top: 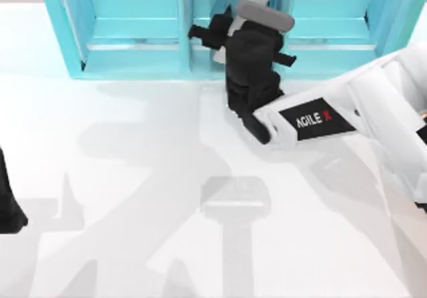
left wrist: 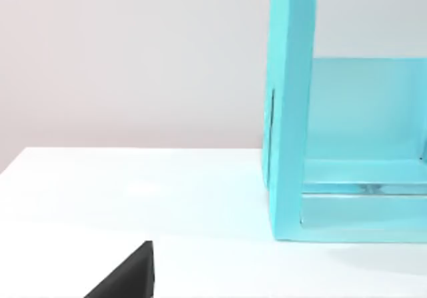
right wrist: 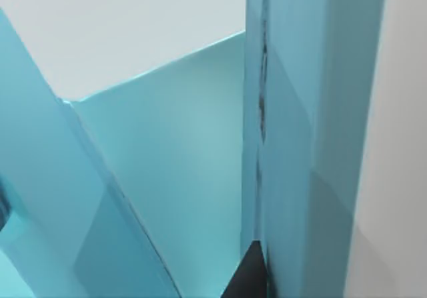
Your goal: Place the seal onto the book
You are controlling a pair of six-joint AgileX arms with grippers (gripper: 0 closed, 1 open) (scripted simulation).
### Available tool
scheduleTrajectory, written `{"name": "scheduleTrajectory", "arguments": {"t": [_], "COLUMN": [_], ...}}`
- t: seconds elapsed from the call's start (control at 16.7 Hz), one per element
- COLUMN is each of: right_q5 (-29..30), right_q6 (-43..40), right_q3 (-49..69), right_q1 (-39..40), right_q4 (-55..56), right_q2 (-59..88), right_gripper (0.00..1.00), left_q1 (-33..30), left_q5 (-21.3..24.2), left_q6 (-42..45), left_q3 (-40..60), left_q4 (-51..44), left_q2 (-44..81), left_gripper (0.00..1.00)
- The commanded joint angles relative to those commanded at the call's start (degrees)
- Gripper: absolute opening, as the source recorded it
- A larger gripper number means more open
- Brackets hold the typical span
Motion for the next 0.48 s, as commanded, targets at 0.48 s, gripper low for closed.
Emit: {"name": "scheduleTrajectory", "arguments": {"t": [0.48], "right_q5": [4.3], "right_q6": [0.6], "right_q3": [-8.2], "right_q1": [5.5], "right_q4": [-5.6], "right_q2": [-13.4], "right_gripper": [0.0], "left_q1": [0.0], "left_q5": [0.0], "left_q6": [0.0], "left_q3": [0.0], "left_q4": [0.0], "left_q2": [0.0], "left_gripper": [1.0]}}
